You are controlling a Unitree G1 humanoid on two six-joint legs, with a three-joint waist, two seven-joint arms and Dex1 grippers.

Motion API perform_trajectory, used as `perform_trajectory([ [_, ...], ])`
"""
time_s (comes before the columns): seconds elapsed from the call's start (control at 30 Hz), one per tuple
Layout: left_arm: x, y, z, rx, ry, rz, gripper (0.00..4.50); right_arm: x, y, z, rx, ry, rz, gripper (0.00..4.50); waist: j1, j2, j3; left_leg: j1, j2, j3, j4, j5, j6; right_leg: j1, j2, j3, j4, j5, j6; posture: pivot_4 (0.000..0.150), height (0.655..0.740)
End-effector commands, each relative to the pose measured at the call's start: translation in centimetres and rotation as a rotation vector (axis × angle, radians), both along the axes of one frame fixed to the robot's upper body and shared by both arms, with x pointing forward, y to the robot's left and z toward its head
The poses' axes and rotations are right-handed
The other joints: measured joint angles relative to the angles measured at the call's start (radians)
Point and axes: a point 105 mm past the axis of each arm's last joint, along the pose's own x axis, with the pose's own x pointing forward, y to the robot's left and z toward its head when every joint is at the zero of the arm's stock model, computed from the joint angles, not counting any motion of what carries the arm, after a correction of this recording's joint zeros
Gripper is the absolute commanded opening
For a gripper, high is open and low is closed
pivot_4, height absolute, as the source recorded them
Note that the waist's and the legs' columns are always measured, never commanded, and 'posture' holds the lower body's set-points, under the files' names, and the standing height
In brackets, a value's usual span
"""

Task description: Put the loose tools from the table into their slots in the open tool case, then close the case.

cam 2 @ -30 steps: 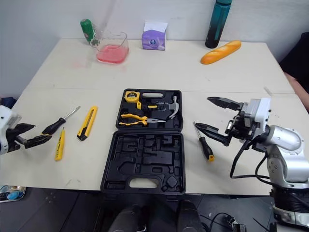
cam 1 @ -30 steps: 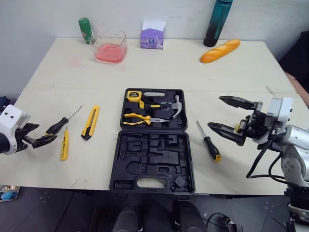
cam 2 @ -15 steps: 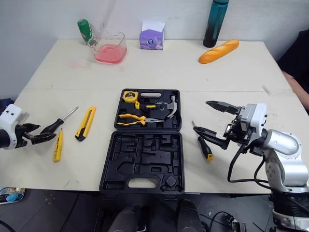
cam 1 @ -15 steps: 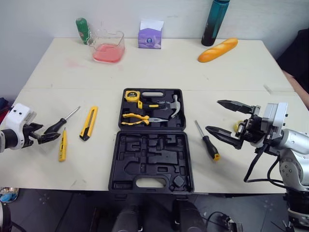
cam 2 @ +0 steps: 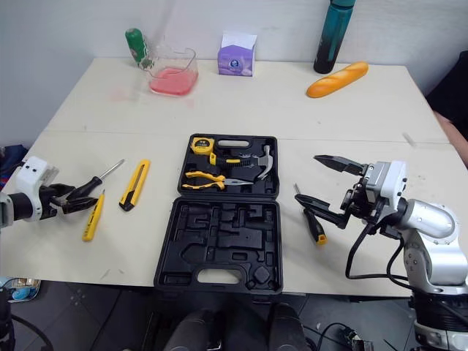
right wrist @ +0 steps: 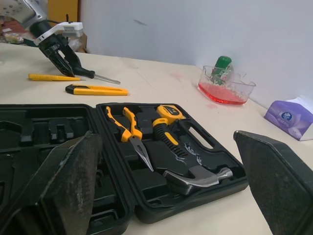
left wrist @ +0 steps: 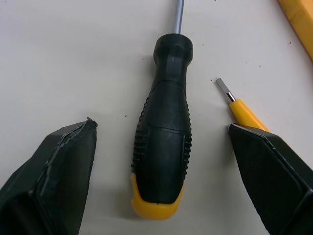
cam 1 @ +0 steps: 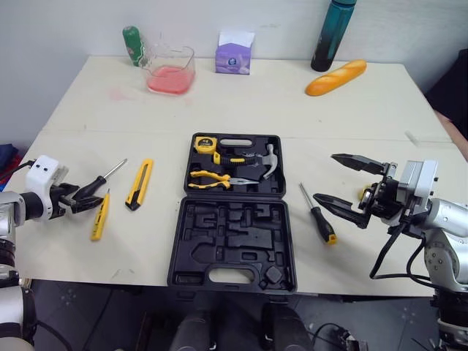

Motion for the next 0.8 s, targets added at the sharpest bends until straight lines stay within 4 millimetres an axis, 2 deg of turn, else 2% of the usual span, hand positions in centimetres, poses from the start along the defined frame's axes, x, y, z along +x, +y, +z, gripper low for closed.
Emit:
perform_trajectory([
  [0.03, 0.1, -0.2, -0.2, -0.006, 0.018, -0.018, 4.5, -0.3, -0.7, 1.0, -0.009, -0.052, -0.024, 4.45, 0.001, 0.0, 0.0, 0.0, 0.0, 0.0, 0.0, 0.0, 0.0, 0.0, 0.0, 0.0, 0.0, 0.0, 0.0, 0.15, 0.74],
  [0.07, 0.1, -0.3, -0.3, -0.009, 0.022, -0.021, 4.5, -0.3, -0.7, 1.0, -0.01, -0.052, -0.025, 4.45, 0.001, 0.0, 0.0, 0.0, 0.0, 0.0, 0.0, 0.0, 0.0, 0.0, 0.0, 0.0, 0.0, 0.0, 0.0, 0.15, 0.74],
  [0.1, 0.1, -0.3, -0.4, -0.013, 0.028, -0.026, 4.09, -0.3, -0.7, 1.0, -0.011, -0.053, -0.025, 4.5, 0.001, 0.0, 0.0, 0.0, 0.0, 0.0, 0.0, 0.0, 0.0, 0.0, 0.0, 0.0, 0.0, 0.0, 0.0, 0.15, 0.74],
  [0.13, 0.0, -0.3, -0.5, -0.017, 0.031, -0.027, 3.96, -0.3, -0.7, 1.0, -0.013, -0.054, -0.026, 4.5, 0.001, 0.0, 0.0, 0.0, 0.0, 0.0, 0.0, 0.0, 0.0, 0.0, 0.0, 0.0, 0.0, 0.0, 0.0, 0.15, 0.74],
  [0.17, 0.0, -0.3, -0.5, -0.019, 0.033, -0.027, 3.62, -0.3, -0.7, 1.0, -0.016, -0.054, -0.027, 4.5, 0.001, 0.0, 0.0, 0.0, 0.0, 0.0, 0.0, 0.0, 0.0, 0.0, 0.0, 0.0, 0.0, 0.0, 0.0, 0.15, 0.74],
  [0.33, -0.2, 0.1, -0.7, -0.018, 0.027, -0.018, 1.28, -0.4, -0.6, 0.8, -0.024, -0.05, -0.03, 4.5, 0.001, 0.0, 0.0, 0.0, 0.0, 0.0, 0.0, 0.0, 0.0, 0.0, 0.0, 0.001, 0.001, 0.0, 0.0, 0.15, 0.74],
  [0.37, -0.3, 0.2, -0.7, -0.016, 0.023, -0.012, 1.04, -0.4, -0.6, 0.7, -0.025, -0.048, -0.029, 4.5, 0.001, 0.0, 0.0, 0.001, 0.0, 0.0, 0.0, 0.0, 0.0, 0.0, 0.0, 0.001, 0.001, 0.0, 0.0, 0.15, 0.74],
  [0.57, -0.7, 1.2, 0.0, 0.005, -0.026, 0.013, 1.04, -0.6, -0.5, 0.4, -0.04, -0.034, -0.007, 4.5, -0.001, 0.0, 0.0, 0.001, 0.0, 0.001, 0.0, 0.0, 0.0, 0.0, 0.0, 0.001, 0.001, 0.0, 0.0, 0.15, 0.74],
  [0.7, -0.8, 1.0, 2.5, 0.018, -0.156, -0.051, 1.04, -0.9, -0.3, 0.2, -0.058, -0.033, 0.022, 4.5, -0.005, -0.001, 0.0, 0.001, 0.001, 0.001, 0.0, 0.0, 0.0, -0.001, 0.0, 0.002, 0.001, 0.0, 0.0, 0.15, 0.74],
  [0.8, -1.0, -0.1, 5.0, 0.036, -0.275, -0.151, 1.04, -1.1, -0.4, 0.2, -0.072, -0.028, 0.033, 4.5, -0.001, -0.003, 0.001, 0.001, 0.001, 0.001, 0.0, 0.0, 0.0, -0.001, 0.0, 0.001, 0.001, 0.0, 0.0, 0.15, 0.74],
])
